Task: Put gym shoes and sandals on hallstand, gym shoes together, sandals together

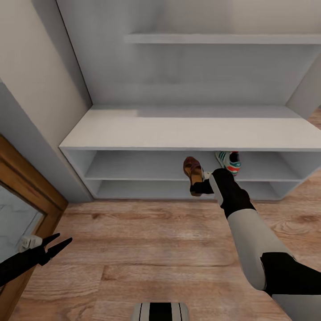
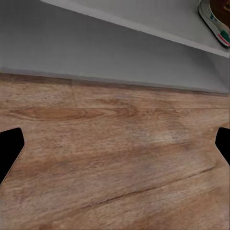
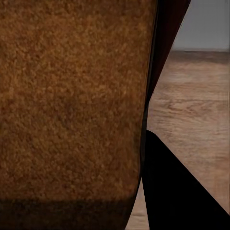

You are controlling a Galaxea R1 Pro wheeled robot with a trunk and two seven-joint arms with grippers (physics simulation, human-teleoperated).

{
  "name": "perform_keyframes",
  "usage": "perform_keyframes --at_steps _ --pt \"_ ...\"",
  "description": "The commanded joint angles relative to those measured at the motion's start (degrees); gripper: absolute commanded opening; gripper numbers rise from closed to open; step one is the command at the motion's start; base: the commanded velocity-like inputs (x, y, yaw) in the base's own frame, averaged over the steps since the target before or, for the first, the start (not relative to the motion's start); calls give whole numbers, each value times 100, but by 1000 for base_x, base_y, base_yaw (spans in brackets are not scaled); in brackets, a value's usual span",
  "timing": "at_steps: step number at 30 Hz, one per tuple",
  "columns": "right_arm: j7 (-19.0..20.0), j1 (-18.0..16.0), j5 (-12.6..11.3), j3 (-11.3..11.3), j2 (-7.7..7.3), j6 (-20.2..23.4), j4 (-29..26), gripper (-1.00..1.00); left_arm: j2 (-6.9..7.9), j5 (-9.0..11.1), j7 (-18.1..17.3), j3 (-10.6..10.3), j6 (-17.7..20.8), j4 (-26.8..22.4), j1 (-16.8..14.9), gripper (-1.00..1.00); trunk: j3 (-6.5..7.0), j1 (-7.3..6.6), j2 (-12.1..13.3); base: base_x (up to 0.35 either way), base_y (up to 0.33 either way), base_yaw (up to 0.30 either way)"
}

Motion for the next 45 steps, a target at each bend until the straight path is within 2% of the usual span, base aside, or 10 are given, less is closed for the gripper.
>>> perform_keyframes --at_steps 1,22,26,30,35,40,45 --pt "-13 0 -18 1 0 0 0 -100 0 -2 0 0 1 0 0 100 0 0 0 248 0 0" --pt "-4 0 -25 -8 8 -32 17 -100 0 -1 0 -1 -3 0 1 100 0 0 0 120 3 0" --pt "-4 7 -37 -11 8 -67 512 -100 0 0 0 -3 -2 0 1 100 0 0 0 39 8 0" --pt "-4 8 -57 -11 4 -80 773 -100 0 0 0 -3 -2 0 1 100 0 0 0 6 1 0" --pt "-4 8 -66 -11 6 -115 843 -100 0 0 0 -2 1 0 1 100 0 0 0 0 0 0" --pt "-4 9 -72 -11 4 -359 851 -100 0 0 -2 -4 -2 0 1 100 0 0 0 11 0 0" --pt "-4 7 -70 -11 3 -407 845 -100 0 0 0 -8 0 0 0 100 0 0 0 233 0 0"
